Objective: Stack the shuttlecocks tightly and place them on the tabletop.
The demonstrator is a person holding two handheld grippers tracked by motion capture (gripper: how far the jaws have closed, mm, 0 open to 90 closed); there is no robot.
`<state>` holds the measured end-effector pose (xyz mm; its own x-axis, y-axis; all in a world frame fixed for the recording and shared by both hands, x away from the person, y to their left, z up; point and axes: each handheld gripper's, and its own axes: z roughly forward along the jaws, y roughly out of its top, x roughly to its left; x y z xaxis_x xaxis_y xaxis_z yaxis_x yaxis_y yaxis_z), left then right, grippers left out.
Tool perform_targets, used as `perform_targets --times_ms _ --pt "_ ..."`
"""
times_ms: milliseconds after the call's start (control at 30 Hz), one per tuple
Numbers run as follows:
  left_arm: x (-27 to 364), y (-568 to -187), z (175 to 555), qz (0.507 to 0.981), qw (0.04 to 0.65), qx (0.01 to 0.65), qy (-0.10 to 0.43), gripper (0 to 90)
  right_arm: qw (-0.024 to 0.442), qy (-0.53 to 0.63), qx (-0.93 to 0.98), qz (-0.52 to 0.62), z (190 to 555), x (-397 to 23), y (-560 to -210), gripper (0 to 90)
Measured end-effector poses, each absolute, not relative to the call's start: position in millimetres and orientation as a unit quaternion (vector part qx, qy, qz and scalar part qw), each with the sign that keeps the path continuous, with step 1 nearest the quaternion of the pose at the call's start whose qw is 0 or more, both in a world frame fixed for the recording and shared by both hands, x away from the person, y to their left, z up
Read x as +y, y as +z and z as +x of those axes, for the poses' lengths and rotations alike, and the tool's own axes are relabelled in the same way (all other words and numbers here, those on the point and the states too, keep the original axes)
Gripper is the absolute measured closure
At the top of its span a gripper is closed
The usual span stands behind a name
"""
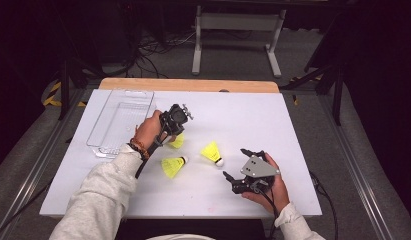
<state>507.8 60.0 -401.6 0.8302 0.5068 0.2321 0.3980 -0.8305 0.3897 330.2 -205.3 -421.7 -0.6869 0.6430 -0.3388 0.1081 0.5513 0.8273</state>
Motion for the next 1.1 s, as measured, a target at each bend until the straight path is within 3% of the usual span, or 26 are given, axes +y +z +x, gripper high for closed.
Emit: perform_targets --times_ms 433,1100 --pt "61 -407 512 0.932 0.168 0.271 0.170 84.0 0.320 0.412 0.822 0.228 331 -204 -423 12.3" --pt "72 -397 511 0.921 0.208 0.275 0.183 60.5 0.319 0.412 0.823 0.227 331 -204 -423 12.1"
